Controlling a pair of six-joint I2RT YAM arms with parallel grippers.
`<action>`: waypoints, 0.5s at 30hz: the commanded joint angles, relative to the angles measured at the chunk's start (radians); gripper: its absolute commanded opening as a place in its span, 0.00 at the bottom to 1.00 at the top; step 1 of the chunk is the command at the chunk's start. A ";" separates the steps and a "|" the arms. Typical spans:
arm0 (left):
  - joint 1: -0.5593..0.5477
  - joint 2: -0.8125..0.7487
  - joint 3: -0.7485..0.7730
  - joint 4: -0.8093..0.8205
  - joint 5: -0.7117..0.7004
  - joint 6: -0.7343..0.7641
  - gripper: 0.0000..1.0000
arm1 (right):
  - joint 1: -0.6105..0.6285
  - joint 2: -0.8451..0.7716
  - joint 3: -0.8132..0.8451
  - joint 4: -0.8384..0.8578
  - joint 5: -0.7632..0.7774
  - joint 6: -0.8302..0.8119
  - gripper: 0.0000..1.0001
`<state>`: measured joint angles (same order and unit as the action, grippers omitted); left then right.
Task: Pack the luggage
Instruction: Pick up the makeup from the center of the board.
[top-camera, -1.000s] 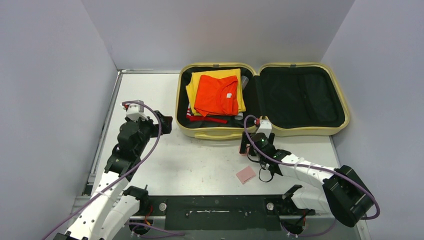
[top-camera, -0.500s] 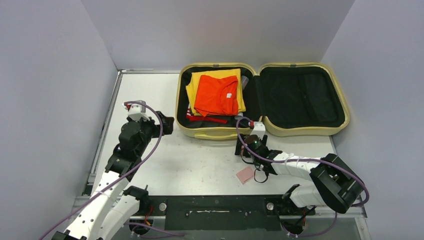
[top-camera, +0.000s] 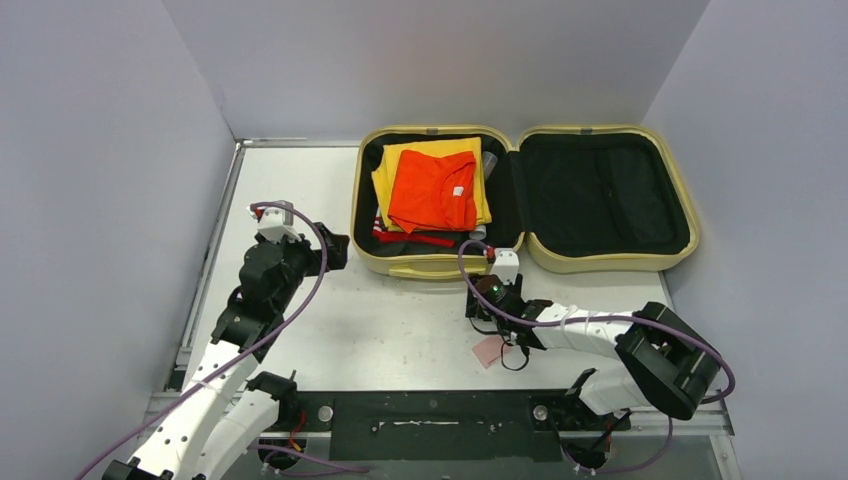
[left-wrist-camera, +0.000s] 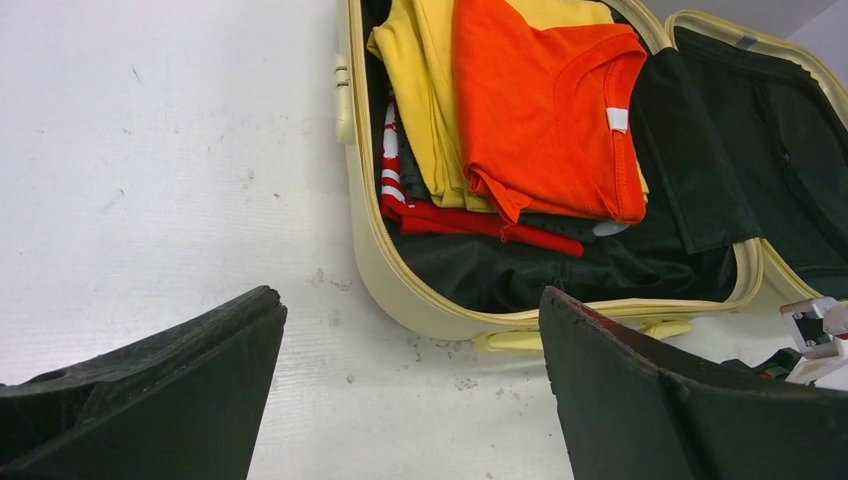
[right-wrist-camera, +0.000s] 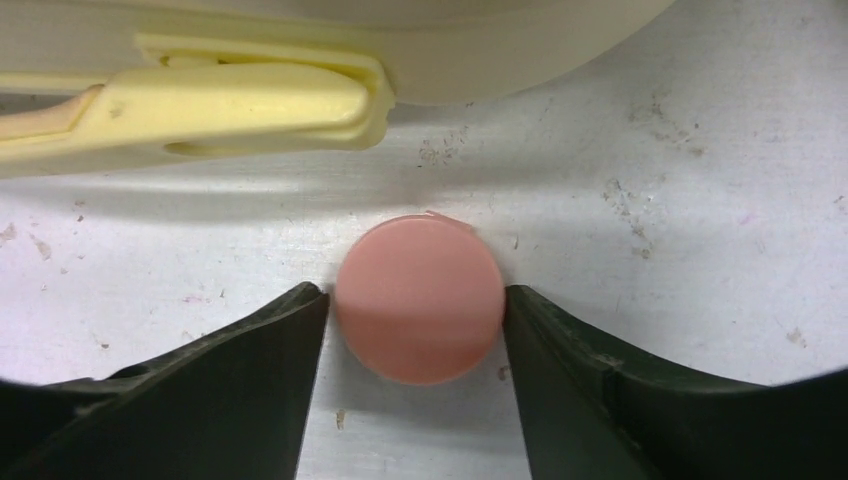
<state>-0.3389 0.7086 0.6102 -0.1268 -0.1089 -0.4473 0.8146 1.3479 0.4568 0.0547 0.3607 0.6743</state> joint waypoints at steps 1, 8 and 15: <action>-0.005 0.000 0.010 0.013 -0.017 0.013 0.96 | 0.037 0.058 0.021 -0.143 0.009 0.075 0.59; -0.012 0.001 0.014 0.001 -0.029 0.013 0.96 | 0.127 -0.001 0.069 -0.220 0.038 0.056 0.35; -0.032 -0.007 0.017 -0.007 -0.054 0.017 0.96 | 0.248 -0.293 0.212 -0.338 -0.035 -0.135 0.30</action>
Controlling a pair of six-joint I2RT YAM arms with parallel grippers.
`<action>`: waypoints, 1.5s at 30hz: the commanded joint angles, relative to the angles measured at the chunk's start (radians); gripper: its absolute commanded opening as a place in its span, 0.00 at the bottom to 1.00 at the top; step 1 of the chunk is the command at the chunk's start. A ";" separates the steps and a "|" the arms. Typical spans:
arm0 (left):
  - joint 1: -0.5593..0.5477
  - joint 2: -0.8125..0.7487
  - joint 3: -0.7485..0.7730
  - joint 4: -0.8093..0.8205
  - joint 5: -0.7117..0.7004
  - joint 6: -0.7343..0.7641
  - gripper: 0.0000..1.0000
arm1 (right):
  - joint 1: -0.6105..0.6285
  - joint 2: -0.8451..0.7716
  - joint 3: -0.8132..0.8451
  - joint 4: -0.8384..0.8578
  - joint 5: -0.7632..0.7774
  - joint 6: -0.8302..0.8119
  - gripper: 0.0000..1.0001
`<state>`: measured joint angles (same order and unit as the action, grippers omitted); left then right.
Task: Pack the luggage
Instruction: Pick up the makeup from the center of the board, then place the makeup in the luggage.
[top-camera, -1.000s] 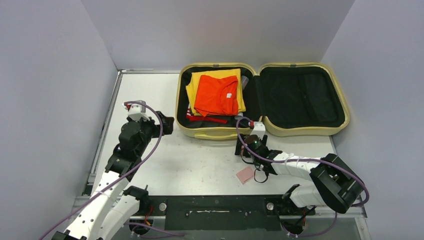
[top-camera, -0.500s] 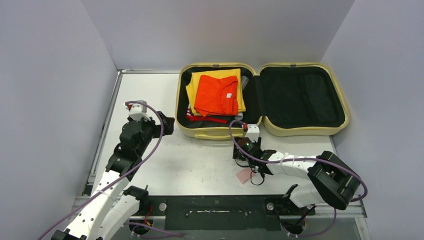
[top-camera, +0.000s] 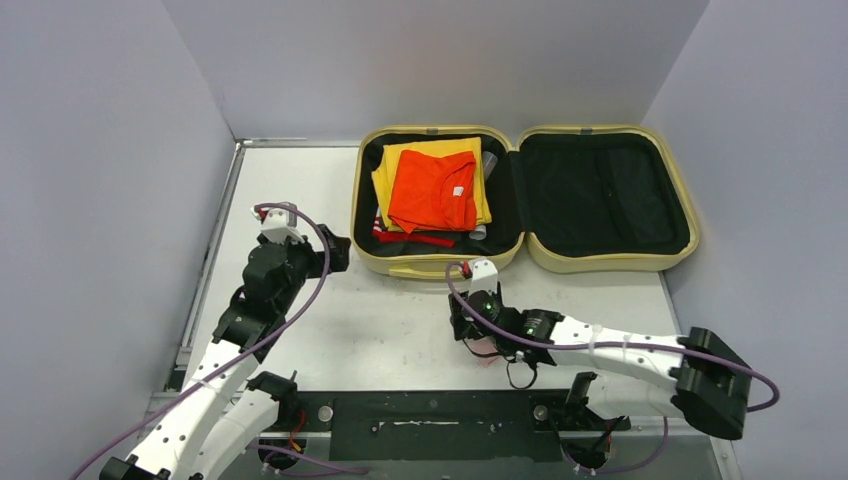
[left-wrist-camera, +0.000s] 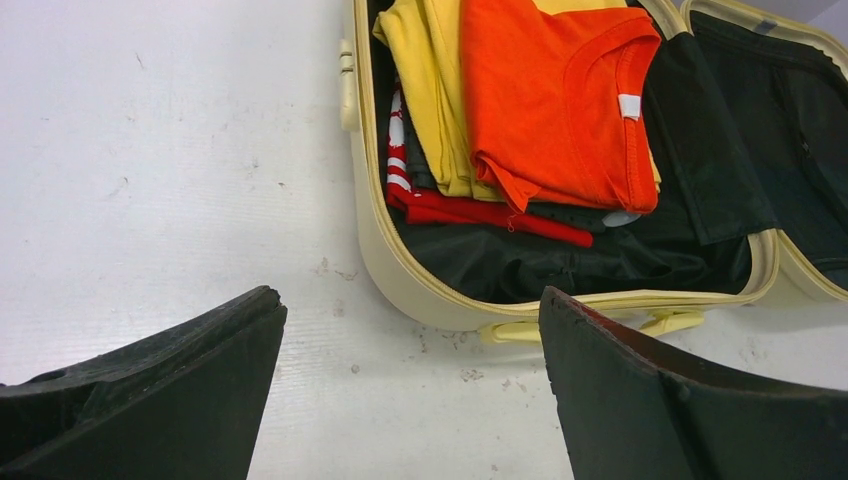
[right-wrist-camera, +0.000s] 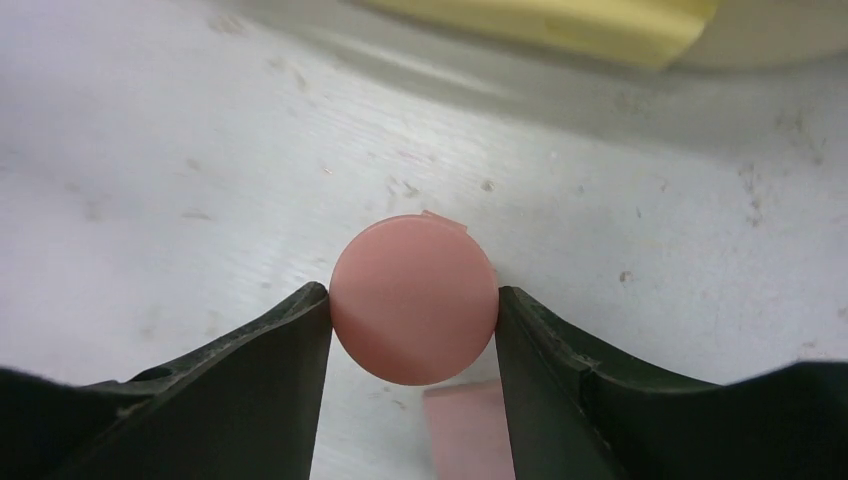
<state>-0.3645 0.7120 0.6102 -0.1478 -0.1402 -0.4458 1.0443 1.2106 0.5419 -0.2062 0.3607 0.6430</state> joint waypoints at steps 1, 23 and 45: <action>-0.007 -0.011 0.017 0.015 -0.022 0.015 0.96 | 0.013 -0.178 0.162 -0.096 -0.029 -0.119 0.30; -0.035 -0.022 0.019 -0.003 -0.075 0.024 0.96 | -0.603 0.336 0.421 0.106 -0.261 -0.159 0.31; -0.040 -0.008 0.023 -0.003 -0.044 0.021 0.96 | -0.176 -0.038 0.415 -0.354 -0.059 -0.100 0.89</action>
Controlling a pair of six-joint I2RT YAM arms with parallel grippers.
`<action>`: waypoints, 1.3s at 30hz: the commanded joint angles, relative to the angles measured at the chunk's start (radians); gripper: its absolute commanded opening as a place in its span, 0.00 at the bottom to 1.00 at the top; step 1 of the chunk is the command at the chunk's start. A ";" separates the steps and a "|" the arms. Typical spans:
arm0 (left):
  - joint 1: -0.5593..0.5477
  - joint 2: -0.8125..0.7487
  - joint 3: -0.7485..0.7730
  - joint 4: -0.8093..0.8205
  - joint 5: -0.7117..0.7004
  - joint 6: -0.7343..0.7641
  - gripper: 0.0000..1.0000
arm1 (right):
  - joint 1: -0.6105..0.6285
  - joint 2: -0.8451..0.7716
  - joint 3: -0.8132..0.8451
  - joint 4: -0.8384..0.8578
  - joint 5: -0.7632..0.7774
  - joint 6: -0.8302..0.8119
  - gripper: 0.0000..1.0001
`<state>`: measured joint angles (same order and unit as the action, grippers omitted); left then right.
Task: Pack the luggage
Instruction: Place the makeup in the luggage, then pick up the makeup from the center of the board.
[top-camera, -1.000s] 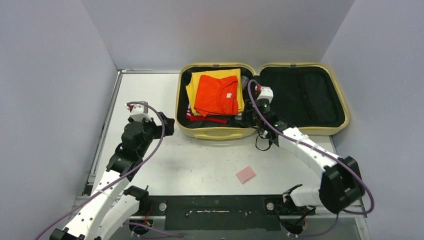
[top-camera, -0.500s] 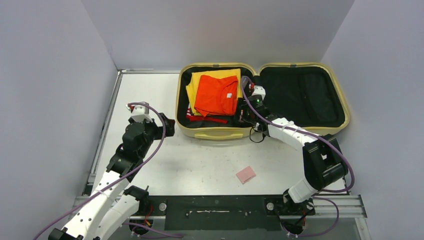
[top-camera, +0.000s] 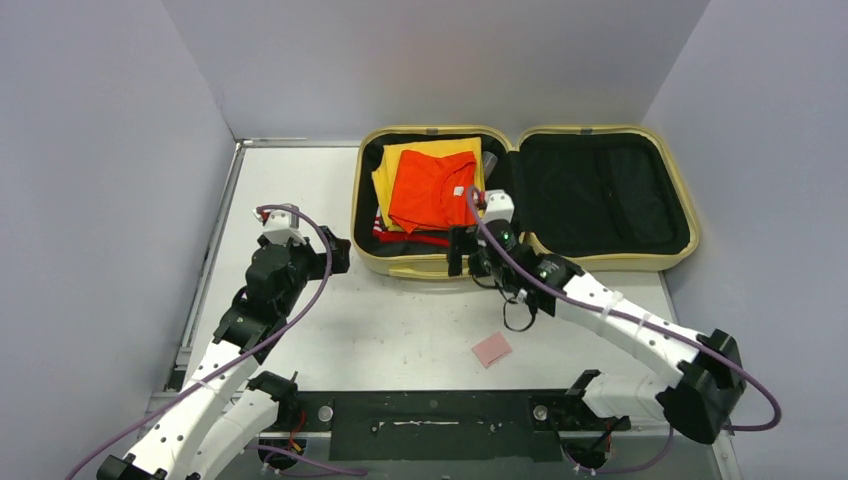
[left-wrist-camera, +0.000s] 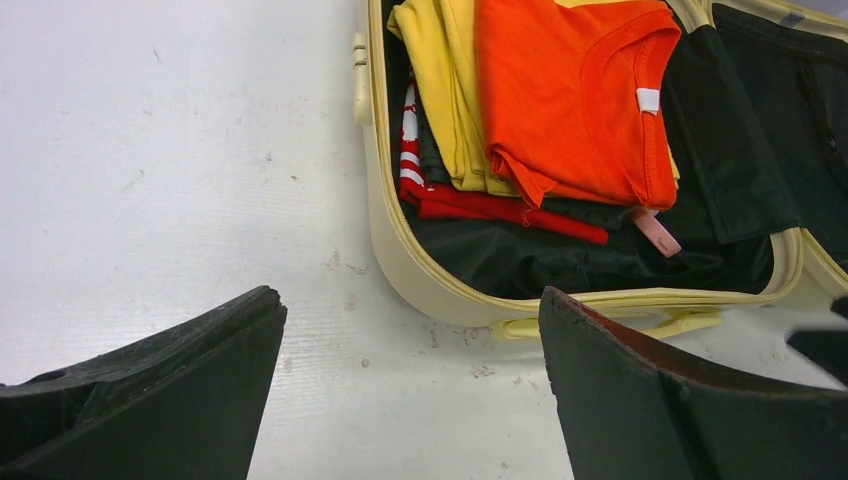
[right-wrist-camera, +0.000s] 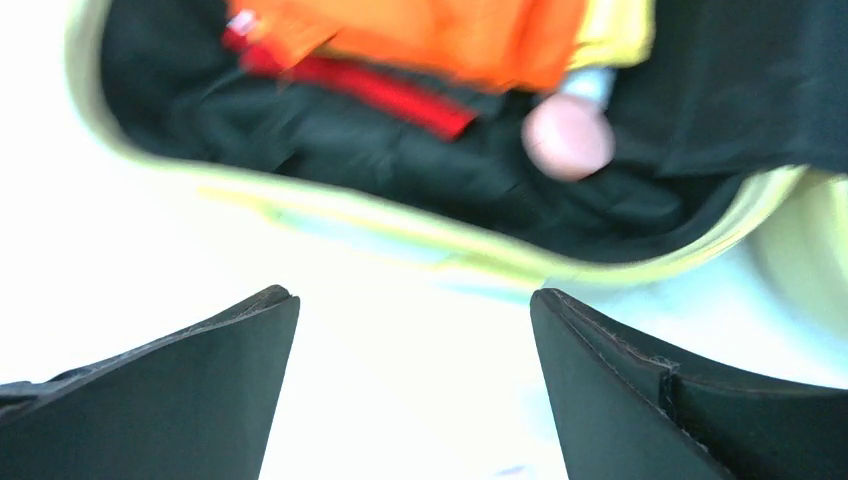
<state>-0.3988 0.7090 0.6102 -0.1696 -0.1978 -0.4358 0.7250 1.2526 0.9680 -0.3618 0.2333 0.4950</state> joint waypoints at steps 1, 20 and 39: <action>-0.007 -0.005 0.023 0.019 0.015 0.011 0.96 | 0.189 -0.090 -0.029 -0.239 0.064 0.080 0.89; -0.047 -0.008 0.029 0.000 -0.015 0.018 0.96 | 0.394 -0.027 -0.271 -0.368 0.005 0.307 1.00; -0.063 0.004 0.030 0.001 -0.016 0.023 0.96 | 0.373 0.036 -0.408 -0.124 -0.061 0.320 0.95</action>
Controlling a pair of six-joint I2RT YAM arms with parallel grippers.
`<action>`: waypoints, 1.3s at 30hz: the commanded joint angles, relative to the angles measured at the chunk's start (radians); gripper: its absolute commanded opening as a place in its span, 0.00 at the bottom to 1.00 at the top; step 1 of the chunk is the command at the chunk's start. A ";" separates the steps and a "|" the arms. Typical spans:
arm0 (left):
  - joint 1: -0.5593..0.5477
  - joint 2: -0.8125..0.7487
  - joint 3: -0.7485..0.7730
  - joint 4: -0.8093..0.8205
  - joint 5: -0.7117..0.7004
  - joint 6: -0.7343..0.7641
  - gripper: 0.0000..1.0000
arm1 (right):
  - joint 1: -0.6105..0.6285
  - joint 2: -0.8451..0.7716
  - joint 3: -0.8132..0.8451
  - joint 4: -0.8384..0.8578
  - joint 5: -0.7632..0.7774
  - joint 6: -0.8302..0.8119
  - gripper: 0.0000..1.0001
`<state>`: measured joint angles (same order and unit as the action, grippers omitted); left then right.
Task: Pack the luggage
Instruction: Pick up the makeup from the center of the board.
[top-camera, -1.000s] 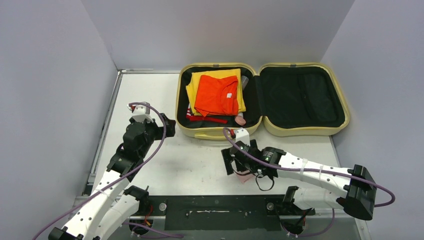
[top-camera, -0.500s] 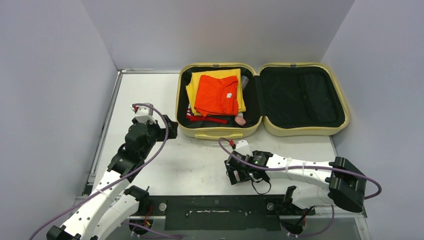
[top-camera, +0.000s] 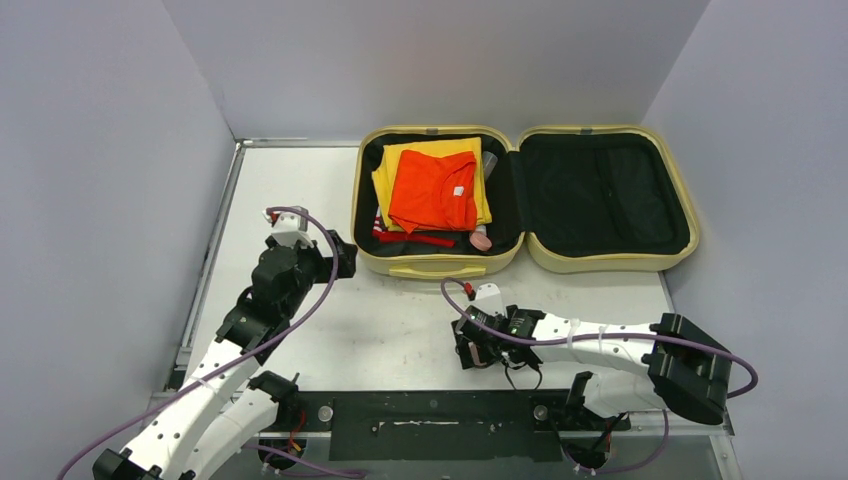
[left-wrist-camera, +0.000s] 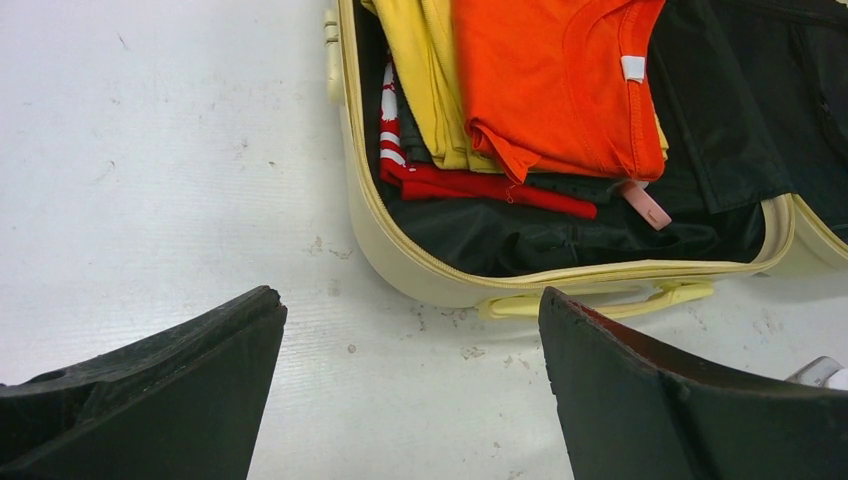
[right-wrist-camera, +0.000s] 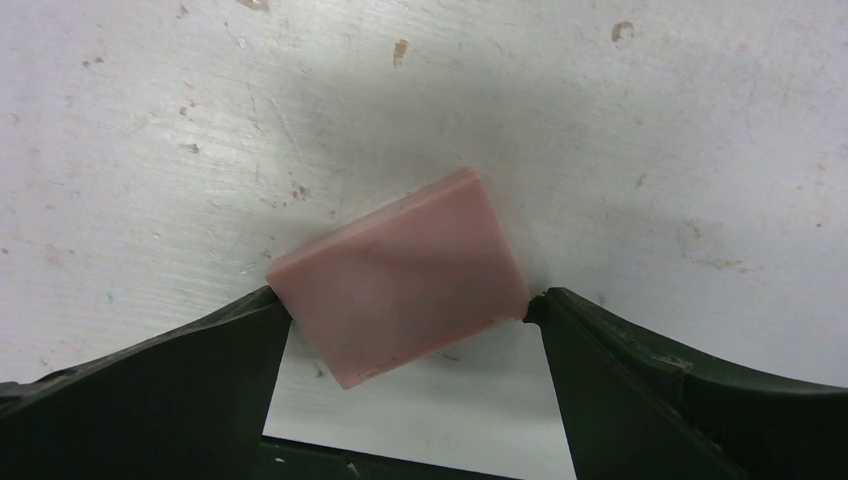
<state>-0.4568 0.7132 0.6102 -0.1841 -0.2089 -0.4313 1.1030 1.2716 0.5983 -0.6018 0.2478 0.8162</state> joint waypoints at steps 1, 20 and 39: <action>-0.005 0.000 0.030 0.017 -0.006 0.019 0.96 | -0.005 0.024 -0.038 0.137 -0.089 0.002 0.94; -0.017 0.012 0.029 0.011 -0.023 0.019 0.96 | 0.010 0.246 0.181 0.354 -0.069 0.023 0.95; -0.023 -0.003 0.032 0.006 -0.035 0.022 0.96 | -0.083 0.307 0.335 0.290 -0.310 -0.556 1.00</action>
<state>-0.4763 0.7273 0.6102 -0.1879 -0.2276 -0.4267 1.0088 1.5494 0.8726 -0.3744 0.0414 0.3950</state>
